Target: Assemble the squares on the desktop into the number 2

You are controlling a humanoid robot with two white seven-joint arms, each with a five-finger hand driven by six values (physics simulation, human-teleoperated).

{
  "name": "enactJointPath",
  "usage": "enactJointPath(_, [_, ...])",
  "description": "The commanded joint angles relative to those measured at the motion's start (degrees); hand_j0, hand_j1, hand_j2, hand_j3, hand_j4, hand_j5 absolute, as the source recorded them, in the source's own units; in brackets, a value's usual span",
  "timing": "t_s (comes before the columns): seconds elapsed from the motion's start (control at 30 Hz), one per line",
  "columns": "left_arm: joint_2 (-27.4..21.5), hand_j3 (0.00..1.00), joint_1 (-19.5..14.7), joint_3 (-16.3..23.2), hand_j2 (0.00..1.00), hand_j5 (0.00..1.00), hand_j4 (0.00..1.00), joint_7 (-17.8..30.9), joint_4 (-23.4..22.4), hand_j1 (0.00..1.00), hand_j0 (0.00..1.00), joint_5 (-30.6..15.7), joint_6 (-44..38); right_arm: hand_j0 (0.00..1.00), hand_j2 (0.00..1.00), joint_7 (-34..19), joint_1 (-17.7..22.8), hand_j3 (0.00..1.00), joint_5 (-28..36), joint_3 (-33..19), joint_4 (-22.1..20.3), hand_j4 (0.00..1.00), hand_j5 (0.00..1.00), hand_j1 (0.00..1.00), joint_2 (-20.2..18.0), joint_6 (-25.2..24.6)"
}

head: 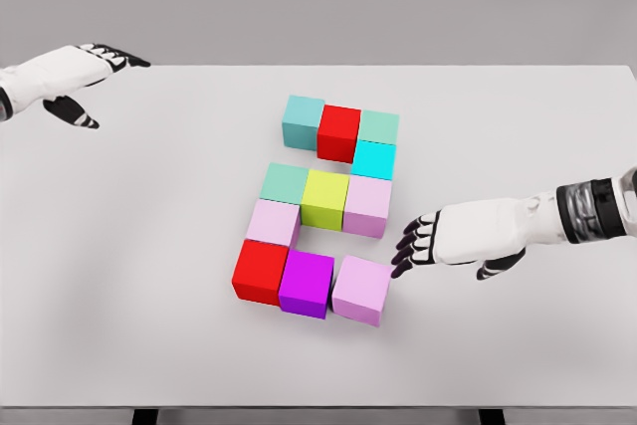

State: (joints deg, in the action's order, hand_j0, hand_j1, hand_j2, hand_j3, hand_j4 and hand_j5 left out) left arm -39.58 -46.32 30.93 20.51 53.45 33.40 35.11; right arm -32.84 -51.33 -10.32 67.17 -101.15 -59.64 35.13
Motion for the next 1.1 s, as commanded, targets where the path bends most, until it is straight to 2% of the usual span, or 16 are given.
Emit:
enactJointPath(0.0, [-0.94,1.0,0.0,0.18,1.0,1.0,1.0,-0.03,1.48,1.0,1.0,-0.35,-0.11,0.96,0.96,-0.03,0.0,0.96,0.65,-0.02,-0.01,0.96,0.96,0.96,0.05,-0.13])
enactJointPath(0.1, [-2.61,1.0,1.76,-0.26,1.0,1.0,1.0,-0.03,2.8,1.0,1.0,-0.35,-0.11,0.96,0.96,-0.03,0.0,0.96,0.74,-0.02,-0.01,0.96,0.96,0.96,0.05,-0.13])
enactJointPath(0.57, [-2.61,1.0,1.93,0.01,1.0,1.0,1.0,-0.03,2.98,1.0,1.0,-0.35,-0.11,0.96,0.96,-0.03,0.0,0.96,0.74,-0.02,-0.01,0.96,0.96,0.96,0.4,-0.13])
enactJointPath(0.8, [-2.61,1.0,1.93,-0.08,1.0,1.0,1.0,-0.03,3.33,1.0,1.0,-0.35,-0.11,0.97,0.97,-0.12,0.0,0.97,0.91,-0.81,-0.01,0.97,0.97,0.97,-2.67,-0.13])
enactJointPath(1.07, [-2.61,1.0,2.2,-0.34,1.0,1.0,1.0,-0.03,4.3,1.0,1.0,-0.35,-0.11,0.96,0.96,-0.12,0.18,0.96,0.74,-0.02,-0.1,0.96,0.96,0.96,-3.03,-0.13])
